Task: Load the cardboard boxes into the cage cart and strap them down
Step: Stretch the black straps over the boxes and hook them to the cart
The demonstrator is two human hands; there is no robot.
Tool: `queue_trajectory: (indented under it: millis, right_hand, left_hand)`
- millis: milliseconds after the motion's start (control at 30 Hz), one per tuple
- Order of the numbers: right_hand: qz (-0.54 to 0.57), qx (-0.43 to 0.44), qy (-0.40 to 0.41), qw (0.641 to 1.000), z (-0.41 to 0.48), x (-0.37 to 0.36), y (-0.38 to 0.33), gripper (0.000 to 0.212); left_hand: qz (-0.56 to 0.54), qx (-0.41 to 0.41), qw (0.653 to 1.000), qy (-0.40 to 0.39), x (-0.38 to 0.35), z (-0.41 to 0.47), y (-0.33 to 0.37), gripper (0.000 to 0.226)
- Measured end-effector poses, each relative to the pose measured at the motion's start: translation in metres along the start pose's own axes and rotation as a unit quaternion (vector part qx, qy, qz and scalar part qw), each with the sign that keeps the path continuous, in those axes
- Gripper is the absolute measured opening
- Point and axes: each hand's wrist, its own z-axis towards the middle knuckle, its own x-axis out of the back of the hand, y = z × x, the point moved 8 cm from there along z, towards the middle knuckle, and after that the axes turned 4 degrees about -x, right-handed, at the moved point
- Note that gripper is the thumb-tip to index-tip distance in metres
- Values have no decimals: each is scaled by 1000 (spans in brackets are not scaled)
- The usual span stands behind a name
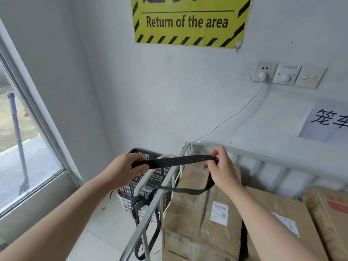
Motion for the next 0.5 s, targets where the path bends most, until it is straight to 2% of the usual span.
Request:
queue_trajectory:
  millis: [133,300,400,500]
  right_hand:
    - [16,-22,-21,999,-18,55,15,16]
    - [23,-57,-7,998,-49,139,46,18]
    - [-31,-66,-2,997,-67,189,69,14]
    - [-91,-81,-32,992,-87,233,96,14]
  left_hand:
    - [-4,30,999,15,-12,-11,14,7]
    - [3,41,999,-8,-53,-18,66,20]
    - [41,49,998,-21,-82,-18,98,36]
    - [76,50,995,-40,-109,-21,131,33]
